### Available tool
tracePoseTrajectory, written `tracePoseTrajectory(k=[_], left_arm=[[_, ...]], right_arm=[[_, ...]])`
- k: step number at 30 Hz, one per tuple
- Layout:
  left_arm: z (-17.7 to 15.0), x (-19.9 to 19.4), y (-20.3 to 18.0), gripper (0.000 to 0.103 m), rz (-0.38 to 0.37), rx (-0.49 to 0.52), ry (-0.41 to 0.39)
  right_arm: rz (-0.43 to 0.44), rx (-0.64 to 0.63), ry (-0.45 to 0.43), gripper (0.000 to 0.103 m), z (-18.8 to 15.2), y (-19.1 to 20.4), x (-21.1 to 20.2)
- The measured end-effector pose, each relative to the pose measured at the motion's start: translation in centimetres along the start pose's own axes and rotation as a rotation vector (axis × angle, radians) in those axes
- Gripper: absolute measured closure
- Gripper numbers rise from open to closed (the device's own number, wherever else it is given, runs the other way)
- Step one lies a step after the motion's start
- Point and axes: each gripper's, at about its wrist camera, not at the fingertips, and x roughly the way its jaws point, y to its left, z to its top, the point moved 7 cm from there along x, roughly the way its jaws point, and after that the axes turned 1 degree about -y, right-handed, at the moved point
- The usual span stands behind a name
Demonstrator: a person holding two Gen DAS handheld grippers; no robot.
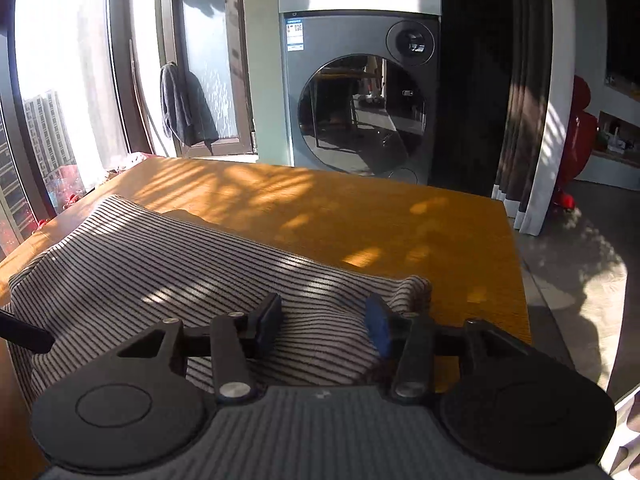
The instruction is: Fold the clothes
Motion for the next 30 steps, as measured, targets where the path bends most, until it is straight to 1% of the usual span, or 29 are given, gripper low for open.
tracePoseTrajectory(k=[3, 5, 8, 9, 10, 11, 12, 14, 15, 16, 17, 18, 19, 20, 23, 25, 27, 30], left_arm=[[2.1, 1.6, 0.6, 0.000, 0.018, 0.035, -0.006], [3.9, 2.6, 1.2, 0.000, 0.039, 0.074, -0.023], [6.4, 3.7, 1.8, 0.000, 0.091, 0.120, -0.067], [6.7, 3.6, 1.4, 0.000, 0.119, 0.139, -0.084], [7.0, 3.4, 1.1, 0.000, 0.147, 0.159, -0.101], [7.0, 3.0, 0.4, 0.000, 0.158, 0.183, -0.114], [6.6, 2.3, -0.6, 0.000, 0.144, 0.215, -0.123], [5.2, 0.7, -2.3, 0.000, 0.139, 0.264, -0.134], [4.4, -0.1, -3.1, 0.000, 0.141, 0.285, -0.138], [3.5, -0.8, -3.7, 0.000, 0.151, 0.303, -0.140], [2.7, -1.2, -4.0, 0.003, 0.169, 0.313, -0.135], [1.9, -1.4, -4.1, 0.007, 0.182, 0.321, -0.125], [0.9, -1.6, -4.1, 0.020, 0.192, 0.328, -0.107], [0.2, -1.7, -3.9, 0.028, 0.200, 0.332, -0.089], [-2.0, -1.0, -2.8, 0.032, 0.225, 0.353, -0.031], [-2.4, -0.5, -2.0, 0.032, 0.229, 0.350, -0.013], [-1.9, 0.1, -1.5, 0.031, 0.202, 0.329, -0.014], [-0.9, 1.4, -1.1, 0.028, 0.170, 0.314, -0.012]], right_arm=[[-0.027, -0.036, 0.002, 0.054, -1.7, 0.5, -2.5], [-0.013, -0.033, 0.001, 0.053, -2.8, 1.2, -4.1], [0.069, -0.002, 0.024, 0.046, -3.9, 3.1, -6.9], [0.110, -0.038, 0.026, 0.040, -4.1, 4.4, -7.9], [0.151, -0.074, 0.029, 0.035, -4.3, 5.7, -8.9], [0.189, -0.111, 0.029, 0.032, -4.4, 7.0, -9.9], [0.211, -0.153, 0.013, 0.032, -4.4, 7.9, -10.9], [0.230, -0.185, -0.027, 0.033, -3.6, 9.0, -12.2], [0.237, -0.198, -0.046, 0.034, -3.2, 9.5, -12.7], [0.223, -0.196, -0.055, 0.037, -2.9, 9.6, -12.5], [0.210, -0.194, -0.064, 0.047, -2.6, 9.6, -12.3], [0.196, -0.191, -0.073, 0.053, -2.3, 9.7, -12.1], [0.183, -0.190, -0.080, 0.053, -2.1, 9.8, -11.9], [0.170, -0.200, -0.070, 0.053, -2.4, 9.9, -11.3], [0.119, -0.250, -0.046, 0.052, -4.6, 10.4, -9.7], [0.101, -0.280, -0.042, 0.052, -5.6, 10.9, -9.7], [0.120, -0.268, -0.032, 0.052, -5.9, 11.3, -10.6], [0.165, -0.240, -0.009, 0.044, -6.4, 12.1, -11.6]])
